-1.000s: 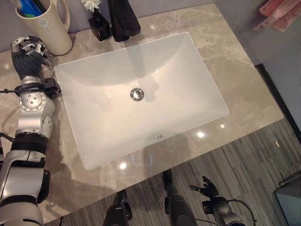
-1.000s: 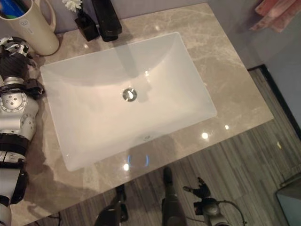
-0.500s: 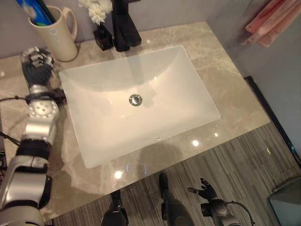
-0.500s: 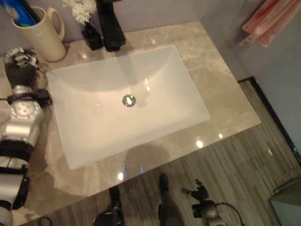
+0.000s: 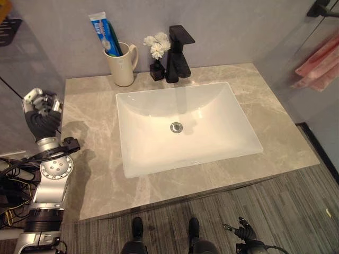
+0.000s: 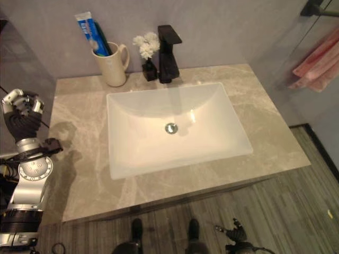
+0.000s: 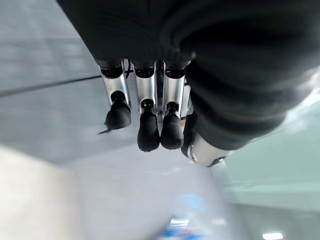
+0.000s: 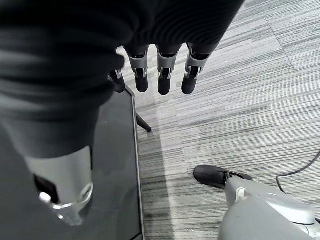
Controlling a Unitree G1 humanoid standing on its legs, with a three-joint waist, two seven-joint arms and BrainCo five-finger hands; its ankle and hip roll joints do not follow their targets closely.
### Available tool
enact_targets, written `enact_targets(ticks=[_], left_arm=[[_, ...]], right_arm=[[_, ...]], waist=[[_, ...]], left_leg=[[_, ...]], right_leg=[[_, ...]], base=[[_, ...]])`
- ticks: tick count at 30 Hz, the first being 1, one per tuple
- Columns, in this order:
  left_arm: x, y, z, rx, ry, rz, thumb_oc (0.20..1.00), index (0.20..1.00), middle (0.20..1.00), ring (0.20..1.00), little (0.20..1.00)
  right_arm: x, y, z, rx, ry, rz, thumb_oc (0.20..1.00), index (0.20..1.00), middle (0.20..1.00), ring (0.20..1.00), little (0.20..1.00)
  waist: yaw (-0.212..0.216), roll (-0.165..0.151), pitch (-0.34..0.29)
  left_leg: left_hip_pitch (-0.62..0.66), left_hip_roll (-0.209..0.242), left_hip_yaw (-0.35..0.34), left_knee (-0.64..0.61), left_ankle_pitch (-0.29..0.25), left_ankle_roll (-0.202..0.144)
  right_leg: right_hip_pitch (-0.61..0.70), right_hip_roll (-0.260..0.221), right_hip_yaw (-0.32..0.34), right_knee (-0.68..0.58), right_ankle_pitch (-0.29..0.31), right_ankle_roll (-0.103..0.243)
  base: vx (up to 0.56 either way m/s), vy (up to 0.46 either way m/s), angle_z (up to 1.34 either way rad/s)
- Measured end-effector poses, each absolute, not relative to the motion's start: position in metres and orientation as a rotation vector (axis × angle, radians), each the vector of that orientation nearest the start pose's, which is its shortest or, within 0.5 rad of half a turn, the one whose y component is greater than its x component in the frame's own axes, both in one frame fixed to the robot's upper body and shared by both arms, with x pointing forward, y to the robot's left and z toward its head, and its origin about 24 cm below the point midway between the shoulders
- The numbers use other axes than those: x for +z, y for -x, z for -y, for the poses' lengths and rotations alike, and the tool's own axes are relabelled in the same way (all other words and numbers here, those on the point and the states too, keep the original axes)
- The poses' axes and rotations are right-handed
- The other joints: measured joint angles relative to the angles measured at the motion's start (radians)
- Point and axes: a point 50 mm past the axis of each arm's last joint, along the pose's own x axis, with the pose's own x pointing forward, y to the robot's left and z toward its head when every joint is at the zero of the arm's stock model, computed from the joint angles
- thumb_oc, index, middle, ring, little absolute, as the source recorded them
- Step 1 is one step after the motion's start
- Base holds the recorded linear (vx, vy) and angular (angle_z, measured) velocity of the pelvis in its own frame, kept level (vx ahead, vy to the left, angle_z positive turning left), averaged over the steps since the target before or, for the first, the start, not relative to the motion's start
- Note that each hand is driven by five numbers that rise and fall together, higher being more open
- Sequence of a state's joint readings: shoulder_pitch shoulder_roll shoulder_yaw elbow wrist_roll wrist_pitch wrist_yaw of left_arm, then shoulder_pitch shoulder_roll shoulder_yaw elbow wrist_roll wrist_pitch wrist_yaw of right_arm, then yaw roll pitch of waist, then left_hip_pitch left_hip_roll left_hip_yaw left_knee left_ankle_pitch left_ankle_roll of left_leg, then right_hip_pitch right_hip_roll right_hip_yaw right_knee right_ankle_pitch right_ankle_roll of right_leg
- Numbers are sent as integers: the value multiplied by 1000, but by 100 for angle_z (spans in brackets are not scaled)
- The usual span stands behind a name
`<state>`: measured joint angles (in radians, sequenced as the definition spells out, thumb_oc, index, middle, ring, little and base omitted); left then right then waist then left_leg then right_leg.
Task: Put brush and paste in cup on sink, flatten towel.
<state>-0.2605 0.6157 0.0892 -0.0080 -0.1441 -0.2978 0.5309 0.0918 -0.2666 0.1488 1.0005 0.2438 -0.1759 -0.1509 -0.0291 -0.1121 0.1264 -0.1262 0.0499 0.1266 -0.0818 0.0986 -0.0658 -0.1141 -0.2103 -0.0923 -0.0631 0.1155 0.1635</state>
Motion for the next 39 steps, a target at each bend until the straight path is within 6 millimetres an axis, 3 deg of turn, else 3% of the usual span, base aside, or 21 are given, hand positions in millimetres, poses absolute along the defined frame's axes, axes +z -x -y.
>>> enact_targets(ticks=[2, 3, 4, 5, 6, 7, 9, 11, 15, 20, 22, 23, 25, 26, 28, 31, 32, 33, 34, 36, 39], left_arm=[[208, -275, -252, 433, -273, 790, 442, 442, 442, 442, 442], [215, -277, -245, 413, -255, 823, 652, 652, 652, 652, 652], [223, -278, -236, 375, -246, 864, 1000, 1000, 1000, 1000, 1000], [225, -279, -231, 352, -249, 876, 1000, 1000, 1000, 1000, 1000], [224, -279, -228, 332, -270, 873, 1000, 1000, 1000, 1000, 1000], [221, -280, -224, 323, -250, 866, 1000, 1000, 1000, 1000, 1000], [214, -279, -225, 321, -239, 839, 1000, 1000, 1000, 1000, 1000], [212, -274, -231, 333, -215, 833, 1000, 1000, 1000, 1000, 1000], [197, -262, -239, 304, -214, 779, 1000, 1000, 1000, 1000, 1000], [184, -260, -239, 279, -118, 725, 1000, 1000, 1000, 1000, 1000], [177, -258, -238, 263, -79, 694, 1000, 1000, 1000, 1000, 1000], [172, -259, -234, 251, -53, 680, 1000, 1000, 1000, 1000, 1000], [168, -260, -229, 208, -56, 659, 1000, 1000, 1000, 1000, 1000], [163, -259, -226, 189, -55, 639, 1000, 1000, 1000, 1000, 1000], [157, -260, -222, 164, -47, 616, 1000, 1000, 1000, 1000, 1000], [139, -266, -214, 104, -17, 530, 1000, 1000, 1000, 1000, 1000], [125, -268, -212, 98, -6, 471, 1000, 1000, 1000, 1000, 1000], [114, -268, -210, 92, 5, 430, 1000, 1000, 1000, 1000, 1000], [96, -269, -210, 90, 23, 345, 1000, 1000, 1000, 1000, 1000], [67, -265, -207, 77, 25, 211, 1000, 1000, 1000, 1000, 1000], [56, -264, -209, 73, 8, 184, 1000, 1000, 1000, 1000, 1000]], right_arm=[[-134, -117, 239, -264, 155, -854, 1000, 1000, 1000, 1000, 1000], [-129, -124, 237, -256, 149, -810, 1000, 1000, 1000, 1000, 1000], [-121, -137, 235, -248, 146, -750, 1000, 1000, 1000, 1000, 1000], [-117, -147, 235, -254, 151, -718, 1000, 1000, 1000, 1000, 1000], [-113, -157, 236, -265, 156, -693, 1000, 1000, 1000, 1000, 1000], [-105, -167, 237, -268, 167, -644, 1000, 1000, 1000, 1000, 1000], [-102, -166, 239, -252, 203, -627, 1000, 1000, 1000, 1000, 1000], [-96, -170, 245, -238, 274, -600, 1000, 1000, 1000, 1000, 1000], [-70, -190, 259, -229, 384, -476, 1000, 1000, 1000, 1000, 1000], [-63, -178, 279, -261, 462, -477, 1000, 1000, 1000, 1000, 1000], [-54, -178, 286, -289, 476, -442, 1000, 1000, 1000, 1000, 1000], [-51, -177, 289, -286, 494, -434, 1000, 1000, 1000, 1000, 1000], [-43, -188, 288, -277, 513, -391, 1000, 1000, 1000, 1000, 1000], [-40, -193, 288, -279, 515, -372, 1000, 1000, 1000, 1000, 1000], [-33, -204, 287, -275, 522, -336, 1000, 1000, 1000, 1000, 1000], [-27, -210, 287, -263, 530, -310, 1000, 1000, 1000, 1000, 1000], [-31, -207, 285, -243, 532, -328, 1000, 1000, 1000, 1000, 1000], [-34, -205, 281, -222, 533, -339, 1000, 1000, 1000, 1000, 1000], [-37, -203, 278, -197, 537, -352, 1000, 1000, 1000, 1000, 1000], [-45, -200, 270, -177, 516, -374, 1000, 1000, 1000, 1000, 1000], [-60, -196, 267, -196, 472, -443, 1000, 1000, 1000, 1000, 1000]], waist=[[-22, -21, -19], [-34, -31, -24], [-41, -48, -25], [-38, -43, -14], [-27, -27, 0], [-5, 18, 29], [35, 14, 33], [63, -11, 31], [68, 23, 56], [30, 25, 61], [22, 26, 62], [19, 32, 59], [44, 21, 66], [50, 18, 66], [46, 21, 69], [19, 54, 68], [21, 70, 59], [9, 58, 50], [8, 82, 35], [-17, 75, 33], [-12, 75, 31]], left_leg=[[-37, -9, 17, 26, -3, 4], [-70, -10, 33, 55, -10, 13], [-107, -10, 68, 95, -24, 19], [-119, 18, 99, 117, -35, 32], [-113, 58, 153, 122, -25, 38], [-108, 133, 191, 168, -49, 37], [-46, 169, 280, 169, -60, 27], [-23, 193, 354, 222, -78, 8], [-7, 279, 382, 288, -113, -43], [86, 301, 405, 211, -114, -94], [138, 290, 416, 198, -110, -94], [141, 276, 337, 210, -134, -54], [93, 258, 139, 336, -138, 11], [91, 220, 28, 323, -172, -28], [80, 146, -52, 268, -181, -43], [43, 4, -62, 213, -196, 1], [40, -27, -86, 220, -169, 45], [39, -49, -78, 221, -179, 57], [46, -43, -84, 185, -168, 72], [61, -53, -58, 165, -154, 75], [86, -57, -27, 154, -151, 79]], right_leg=[[-48, -13, 15, 10, -14, 12], [-79, -17, 36, 9, -12, 14], [-119, -18, 51, 3, -29, 14], [-131, -29, 25, 3, -67, 28], [-153, -34, -111, 67, -59, -2], [-156, -26, -250, 215, -84, -20], [-107, -57, -328, 375, -116, -37], [-59, -62, -393, 363, -118, -63], [-61, 43, -345, 245, -113, -102], [-60, 112, -295, 182, -119, -128], [-73, 112, -261, 234, -108, -158], [-71, 126, -204, 230, -118, -153], [-72, 154, -96, 190, -86, -195], [-63, 156, -45, 165, -58, -202], [-48, 150, 15, 116, -25, -190], [-30, 138, 60, 70, -2, -165], [-28, 137, 66, 65, -2, -150], [-27, 128, 65, 44, -8, -144], [-31, 131, 72, 41, -16, -111], [-23, 118, 46, 105, -20, -96], [-17, 115, 52, 108, -1, -77]], base=[[-283, 32, -15], [-392, 118, -55], [-357, 171, -79], [-283, 202, -118], [-216, 112, -146], [-230, 65, -151], [-284, -39, -150], [-218, -158, -143], [-42, -205, -114], [17, -231, -83], [-19, -214, -89], [-20, -184, -86], [25, -187, -132], [31, -86, -114], [76, -57, -102], [78, 19, -100], [76, 78, -84], [112, 122, -93], [98, 95, -55], [130, 95, -41], [66, 55, -24]])
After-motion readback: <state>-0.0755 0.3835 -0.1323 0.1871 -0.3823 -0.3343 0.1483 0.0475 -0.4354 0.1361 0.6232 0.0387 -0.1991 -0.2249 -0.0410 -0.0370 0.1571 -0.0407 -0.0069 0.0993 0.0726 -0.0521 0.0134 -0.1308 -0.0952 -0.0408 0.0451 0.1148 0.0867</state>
